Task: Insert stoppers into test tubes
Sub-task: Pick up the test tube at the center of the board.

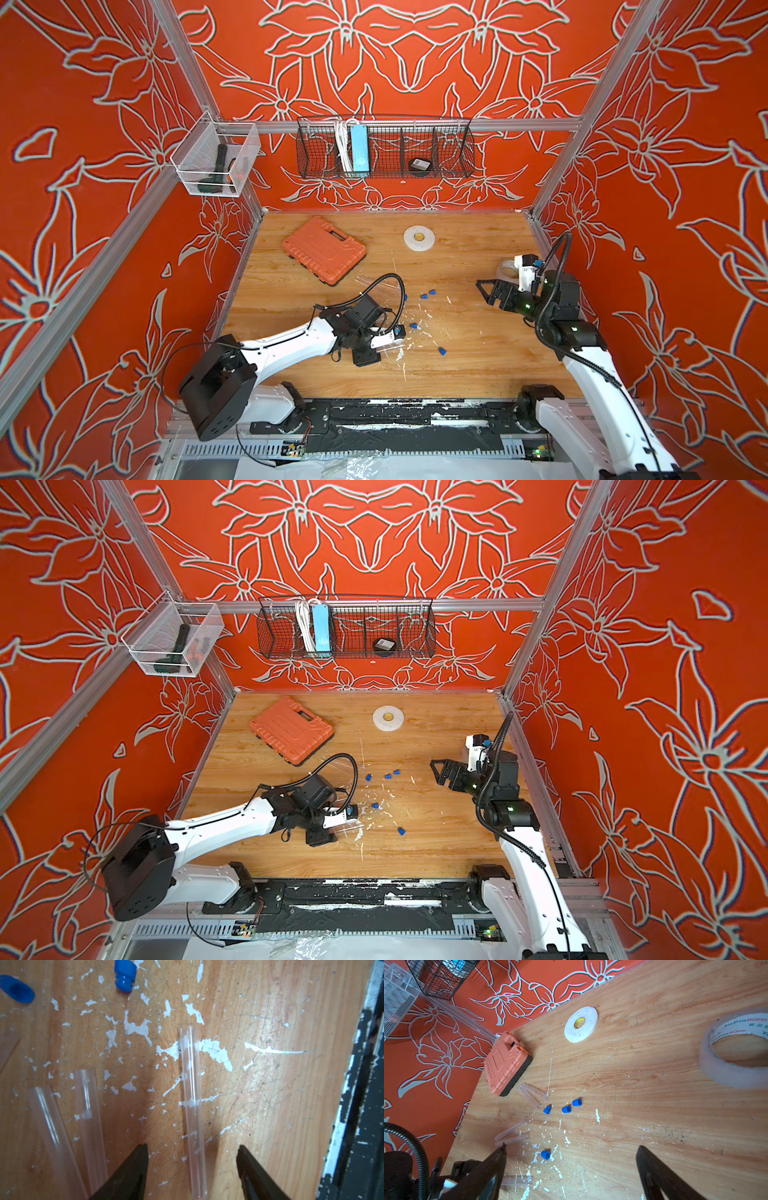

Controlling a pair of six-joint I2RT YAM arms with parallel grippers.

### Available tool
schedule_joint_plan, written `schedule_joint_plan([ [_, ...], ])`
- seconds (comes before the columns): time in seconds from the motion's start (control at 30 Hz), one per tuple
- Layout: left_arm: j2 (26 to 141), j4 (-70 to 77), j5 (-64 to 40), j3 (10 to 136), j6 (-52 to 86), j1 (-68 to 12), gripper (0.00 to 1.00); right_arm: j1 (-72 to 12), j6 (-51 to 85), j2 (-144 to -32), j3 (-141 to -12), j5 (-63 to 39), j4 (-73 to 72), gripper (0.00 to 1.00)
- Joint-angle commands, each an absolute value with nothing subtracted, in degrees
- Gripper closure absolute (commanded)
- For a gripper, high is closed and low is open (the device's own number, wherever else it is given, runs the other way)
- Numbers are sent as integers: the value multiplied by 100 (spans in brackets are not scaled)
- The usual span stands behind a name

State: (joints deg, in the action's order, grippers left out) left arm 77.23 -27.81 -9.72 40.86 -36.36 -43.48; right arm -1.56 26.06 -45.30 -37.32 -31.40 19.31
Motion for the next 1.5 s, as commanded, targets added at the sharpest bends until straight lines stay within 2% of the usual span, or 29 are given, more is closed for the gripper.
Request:
schedule_joint_plan([
  [0.0, 8003, -2882, -1063, 4247, -3688, -4416, 39, -159, 2541, -4481, -3656, -3225, 1869, 2],
  [0.67, 8869, -2683, -606, 4482, -3507, -4720, 55, -161, 2558, -4500, -3621, -3114, 1870, 2],
  [1.0, 8892, -2781, -378, 4411, -3506, -4720, 68, -158, 2531, -4530, -3696, -3167, 1944, 2],
  [1.23, 8801, -2501, -334, 4246, -3572, -4720, 83, -158, 2521, -4578, -3758, -3175, 2119, 2],
  [1.47, 8606, -2353, -391, 4226, -3603, -4721, 87, -159, 2492, -4439, -3880, -2983, 2330, 3],
])
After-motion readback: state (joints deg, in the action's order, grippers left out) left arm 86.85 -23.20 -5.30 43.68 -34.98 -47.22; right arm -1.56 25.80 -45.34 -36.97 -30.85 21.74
